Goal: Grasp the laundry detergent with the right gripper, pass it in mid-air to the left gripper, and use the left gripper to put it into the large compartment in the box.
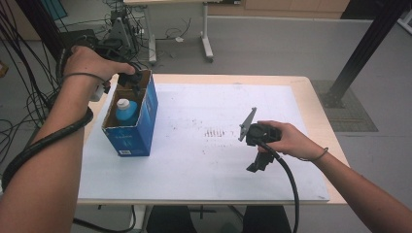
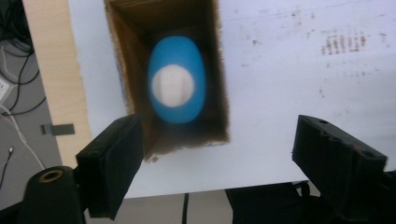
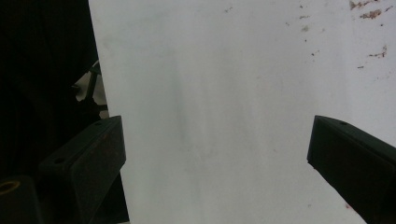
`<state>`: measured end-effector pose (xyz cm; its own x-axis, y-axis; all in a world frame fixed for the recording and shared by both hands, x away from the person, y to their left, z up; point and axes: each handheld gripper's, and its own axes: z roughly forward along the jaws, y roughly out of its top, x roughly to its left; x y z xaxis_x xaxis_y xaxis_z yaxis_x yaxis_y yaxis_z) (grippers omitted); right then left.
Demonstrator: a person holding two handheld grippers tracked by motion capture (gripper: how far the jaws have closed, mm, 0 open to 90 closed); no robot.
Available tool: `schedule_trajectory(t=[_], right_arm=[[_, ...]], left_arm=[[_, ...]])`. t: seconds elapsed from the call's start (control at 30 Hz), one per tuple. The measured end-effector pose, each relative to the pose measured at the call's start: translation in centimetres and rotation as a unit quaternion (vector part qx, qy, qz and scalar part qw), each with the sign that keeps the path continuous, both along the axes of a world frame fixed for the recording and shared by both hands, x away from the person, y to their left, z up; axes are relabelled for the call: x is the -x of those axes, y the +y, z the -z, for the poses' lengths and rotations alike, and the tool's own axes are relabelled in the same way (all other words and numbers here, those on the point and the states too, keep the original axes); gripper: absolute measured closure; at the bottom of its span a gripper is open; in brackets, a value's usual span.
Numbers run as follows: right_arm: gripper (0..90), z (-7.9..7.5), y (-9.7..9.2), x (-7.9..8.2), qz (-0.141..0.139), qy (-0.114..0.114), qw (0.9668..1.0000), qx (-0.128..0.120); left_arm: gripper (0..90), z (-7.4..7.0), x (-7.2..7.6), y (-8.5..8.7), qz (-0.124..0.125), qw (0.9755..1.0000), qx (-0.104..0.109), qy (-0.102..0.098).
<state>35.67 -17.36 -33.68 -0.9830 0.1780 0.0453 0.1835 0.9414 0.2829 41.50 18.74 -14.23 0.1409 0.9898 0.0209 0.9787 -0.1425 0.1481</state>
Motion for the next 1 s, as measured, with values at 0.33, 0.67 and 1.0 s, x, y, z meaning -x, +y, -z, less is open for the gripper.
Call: schedule_trajectory(t=[0.33, 0.67, 1.0], right_arm=[[4.0, -0.3, 0.2, 0.0, 0.006, 0.005, 1.0000, 0.006], [4.0, -1.1, 0.3, 0.0, 0.011, 0.005, 0.9999, 0.009], [4.0, -0.5, 0.4, -0.3, 0.010, 0.010, 0.9999, 0.007]], left_arm=[[4.8, -1.3, 1.1, -2.6, 0.040, 0.9992, 0.002, -0.005], [4.8, -1.6, 2.0, -5.3, 0.077, 0.9970, 0.008, -0.002], [4.8, -0.5, 2.8, -8.8, 0.142, 0.9898, 0.008, 0.014]])
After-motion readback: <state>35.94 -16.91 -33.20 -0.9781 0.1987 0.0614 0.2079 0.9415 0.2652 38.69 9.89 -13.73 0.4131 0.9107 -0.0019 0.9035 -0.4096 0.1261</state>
